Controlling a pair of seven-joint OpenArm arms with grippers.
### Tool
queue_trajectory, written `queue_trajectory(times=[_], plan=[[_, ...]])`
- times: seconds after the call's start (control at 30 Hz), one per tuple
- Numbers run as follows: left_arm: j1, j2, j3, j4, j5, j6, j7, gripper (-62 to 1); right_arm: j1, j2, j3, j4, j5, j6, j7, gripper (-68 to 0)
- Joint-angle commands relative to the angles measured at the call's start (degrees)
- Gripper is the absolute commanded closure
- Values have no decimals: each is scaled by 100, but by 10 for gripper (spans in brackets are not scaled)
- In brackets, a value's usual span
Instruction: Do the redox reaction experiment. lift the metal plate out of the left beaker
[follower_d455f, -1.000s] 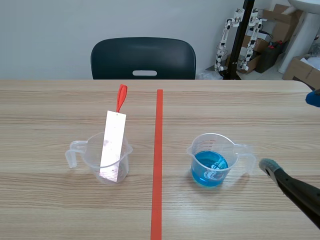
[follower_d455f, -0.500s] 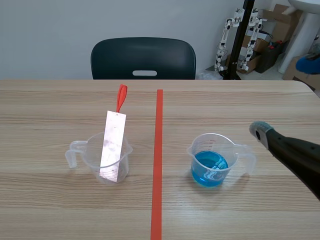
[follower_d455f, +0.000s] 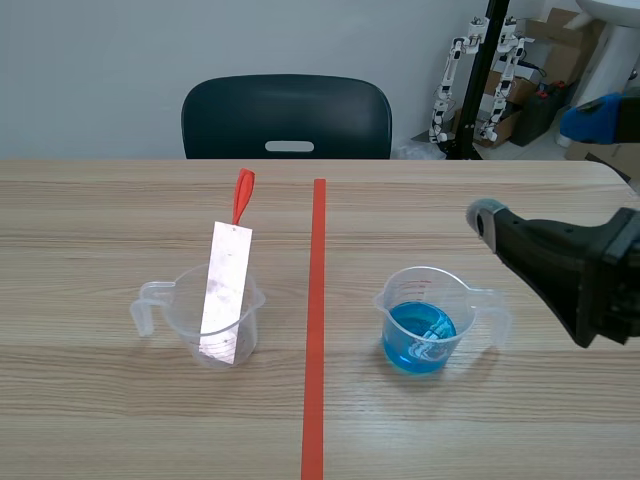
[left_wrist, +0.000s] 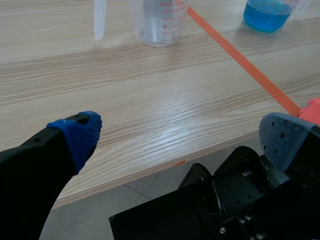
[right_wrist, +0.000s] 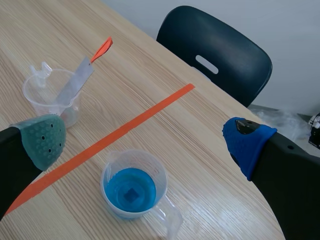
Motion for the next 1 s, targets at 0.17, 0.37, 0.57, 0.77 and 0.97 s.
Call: queue_trajectory(times=[0.17,0.37,0.57,0.77,0.97], plan=[[-114,24,-4,57,-28,55,-39,-623,822,-48,-780,-352,116,-20,105,-679],[-175,22,-7,63,-33,245,-37,-623,1547,-304,-1412,-614,114,-227,98,-679],[-175,22,-13,61,-33,245,-37,-623,2144,-398,-1853,-726,116,-282,-339,-679],[-175,24,-13,61,-33,238,-55,-623,2704,-839,-2306,-890,116,-282,-850,-679],[-269,26,-13,61,-175,240,-352,-623,3086,-1373,-2697,-1331,9,-280,-1027,-679]])
